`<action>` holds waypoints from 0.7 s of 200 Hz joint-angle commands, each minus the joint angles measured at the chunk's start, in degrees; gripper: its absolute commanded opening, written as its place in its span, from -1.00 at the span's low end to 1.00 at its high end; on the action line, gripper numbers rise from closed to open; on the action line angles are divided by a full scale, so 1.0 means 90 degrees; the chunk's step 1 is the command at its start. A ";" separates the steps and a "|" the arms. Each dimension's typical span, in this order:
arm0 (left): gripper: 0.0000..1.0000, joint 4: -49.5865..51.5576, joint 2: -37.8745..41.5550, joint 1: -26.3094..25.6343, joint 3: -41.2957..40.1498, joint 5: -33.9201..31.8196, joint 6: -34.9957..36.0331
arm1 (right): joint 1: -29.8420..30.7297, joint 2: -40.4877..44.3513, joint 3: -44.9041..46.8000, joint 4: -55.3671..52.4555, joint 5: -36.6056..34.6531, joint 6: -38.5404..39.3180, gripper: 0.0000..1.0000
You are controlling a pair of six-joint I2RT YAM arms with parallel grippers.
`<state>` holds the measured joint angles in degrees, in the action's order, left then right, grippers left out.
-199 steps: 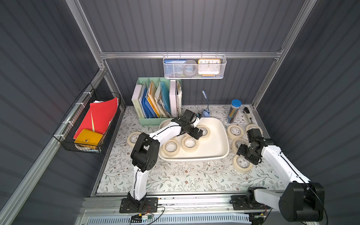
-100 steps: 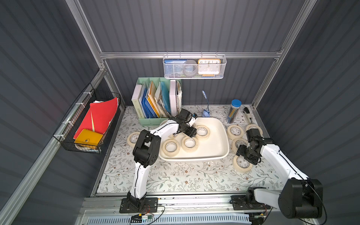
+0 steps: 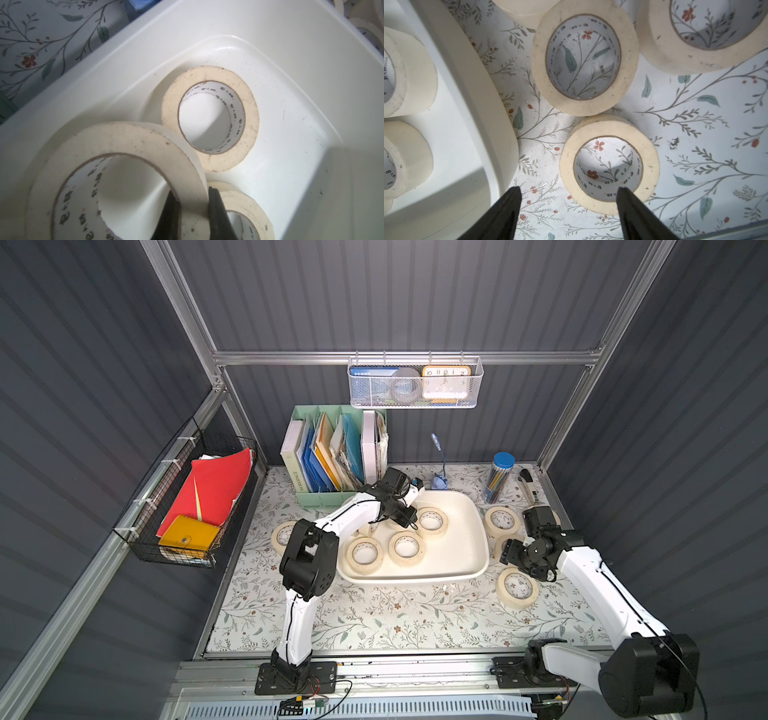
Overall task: Take out the art tape in the storage box
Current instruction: Pick up the art tape from the storage box.
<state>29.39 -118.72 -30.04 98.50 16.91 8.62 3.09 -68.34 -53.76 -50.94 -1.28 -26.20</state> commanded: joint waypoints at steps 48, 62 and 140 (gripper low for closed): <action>-1.00 0.0028 0.2310 -0.0226 -0.0081 -0.1768 -0.0545 | 0.0545 -0.0676 -0.0774 0.0055 -0.0083 0.0170 0.56; -1.00 0.0155 0.2877 -0.0196 -0.0467 -0.2779 -0.1515 | 0.0667 -0.0834 -0.0892 0.0095 -0.0050 0.0219 0.56; -1.00 0.0857 0.6017 0.1178 -0.4040 -0.4567 -0.4355 | 0.0818 -0.1388 -0.1324 0.0337 0.0520 0.0778 0.53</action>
<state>33.74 -71.50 -21.45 69.17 -17.58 -17.45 10.02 -79.68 -63.44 -47.68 1.41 -21.93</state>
